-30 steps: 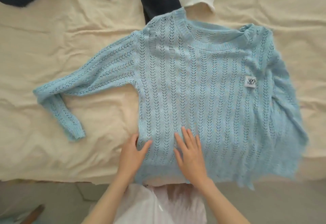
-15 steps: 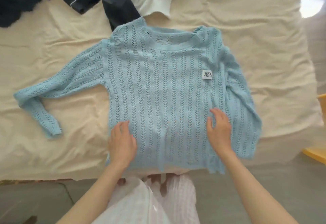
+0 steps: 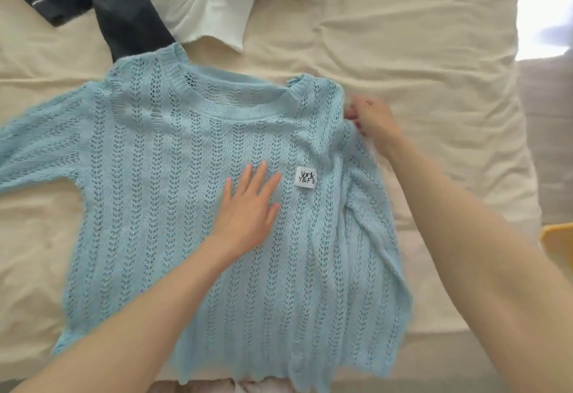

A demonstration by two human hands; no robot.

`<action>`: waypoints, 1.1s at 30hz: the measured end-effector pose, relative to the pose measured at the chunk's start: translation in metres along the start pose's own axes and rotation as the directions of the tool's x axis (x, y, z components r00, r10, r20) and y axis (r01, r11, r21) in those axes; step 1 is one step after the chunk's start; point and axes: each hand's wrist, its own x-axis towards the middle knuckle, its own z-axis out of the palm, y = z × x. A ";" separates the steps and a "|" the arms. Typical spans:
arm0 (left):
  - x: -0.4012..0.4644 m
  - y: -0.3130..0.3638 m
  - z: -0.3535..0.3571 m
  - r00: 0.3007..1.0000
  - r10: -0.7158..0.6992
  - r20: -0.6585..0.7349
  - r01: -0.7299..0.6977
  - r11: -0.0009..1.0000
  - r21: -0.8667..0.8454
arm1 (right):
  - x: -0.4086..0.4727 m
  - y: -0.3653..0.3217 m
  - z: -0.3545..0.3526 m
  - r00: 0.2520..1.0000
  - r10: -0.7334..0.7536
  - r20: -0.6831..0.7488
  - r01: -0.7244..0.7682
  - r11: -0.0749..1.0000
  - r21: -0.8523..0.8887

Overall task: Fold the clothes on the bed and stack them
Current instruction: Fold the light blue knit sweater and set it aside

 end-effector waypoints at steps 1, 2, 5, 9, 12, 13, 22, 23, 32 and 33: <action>0.012 0.002 -0.002 1.000 0.013 0.014 -0.013 1.000 0.009 | 0.009 -0.006 0.003 0.995 0.006 0.096 -0.007 1.000 0.006; 0.023 0.003 -0.003 0.999 0.018 0.030 -0.019 1.000 0.014 | 0.017 -0.012 0.005 0.983 0.031 0.183 -0.032 0.999 0.002; 0.046 0.005 -0.001 0.996 -0.011 0.085 0.009 0.999 0.032 | 0.033 -0.023 -0.002 0.893 0.176 0.414 -0.212 0.976 0.043; 0.048 0.007 0.012 0.995 -0.050 0.089 0.043 0.996 0.080 | 0.046 -0.029 -0.026 0.816 0.205 0.540 -0.256 0.967 0.020; 0.049 0.009 0.013 0.995 -0.058 0.079 0.051 0.995 0.090 | 0.050 -0.034 -0.033 0.941 0.032 0.336 -0.006 0.997 -0.078; 0.049 0.011 0.012 0.997 -0.058 0.052 0.053 0.994 0.096 | 0.051 -0.037 -0.033 0.962 -0.060 0.268 0.085 0.993 -0.083; 0.098 0.034 -0.030 0.979 0.062 -0.196 -0.045 0.995 0.087 | 0.065 -0.053 -0.016 0.940 -0.002 0.341 0.058 0.986 -0.156; 0.103 0.035 -0.032 0.979 0.047 -0.197 -0.030 0.996 0.086 | 0.065 -0.055 -0.008 0.946 -0.076 0.316 0.129 0.980 -0.150; 0.115 0.024 -0.028 0.997 0.008 -0.076 -0.001 0.995 0.097 | 0.063 -0.045 -0.004 0.981 -0.191 -0.042 0.194 0.978 0.070; 0.117 0.022 -0.028 0.999 -0.008 -0.036 0.012 0.995 0.095 | 0.063 -0.038 -0.008 0.989 -0.143 -0.031 0.145 0.988 0.056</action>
